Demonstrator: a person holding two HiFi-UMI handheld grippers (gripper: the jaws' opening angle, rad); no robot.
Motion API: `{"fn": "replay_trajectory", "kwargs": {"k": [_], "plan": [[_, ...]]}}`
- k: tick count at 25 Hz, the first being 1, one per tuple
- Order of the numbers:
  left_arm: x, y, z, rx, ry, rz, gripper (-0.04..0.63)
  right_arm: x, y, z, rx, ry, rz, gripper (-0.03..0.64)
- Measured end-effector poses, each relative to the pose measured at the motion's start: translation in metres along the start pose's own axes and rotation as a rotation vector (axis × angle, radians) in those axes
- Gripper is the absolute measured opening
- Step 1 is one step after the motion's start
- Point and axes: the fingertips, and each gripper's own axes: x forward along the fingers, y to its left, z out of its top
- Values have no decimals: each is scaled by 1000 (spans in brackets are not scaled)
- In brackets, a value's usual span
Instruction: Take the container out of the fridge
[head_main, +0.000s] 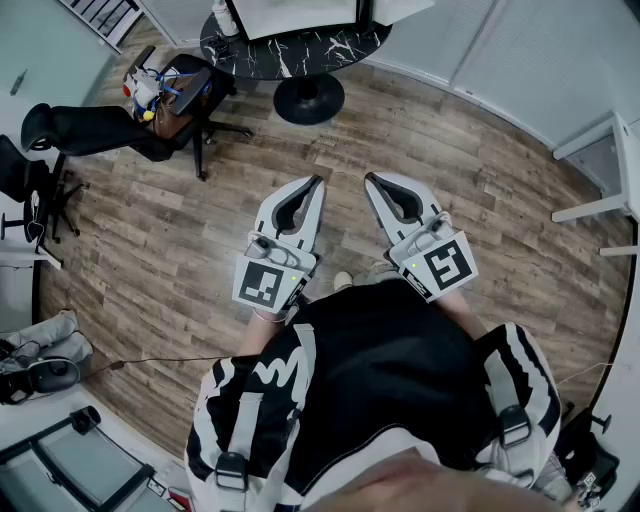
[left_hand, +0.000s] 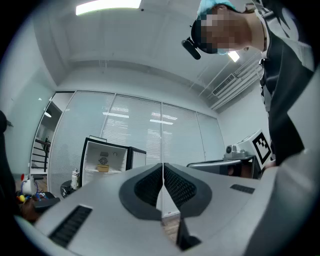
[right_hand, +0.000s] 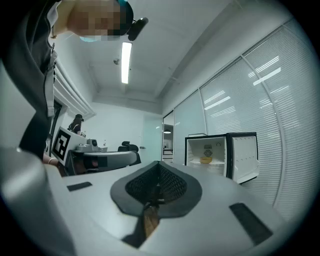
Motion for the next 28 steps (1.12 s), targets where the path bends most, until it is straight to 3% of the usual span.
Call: {"fn": "replay_trajectory", "kwargs": {"k": [14, 28], "plan": [[-6, 9, 6, -2, -8, 17, 15, 5, 7, 7, -8, -10, -1, 11], [1, 8, -4, -17, 7, 11, 15, 1, -3, 1, 60, -35, -20, 11]]}}
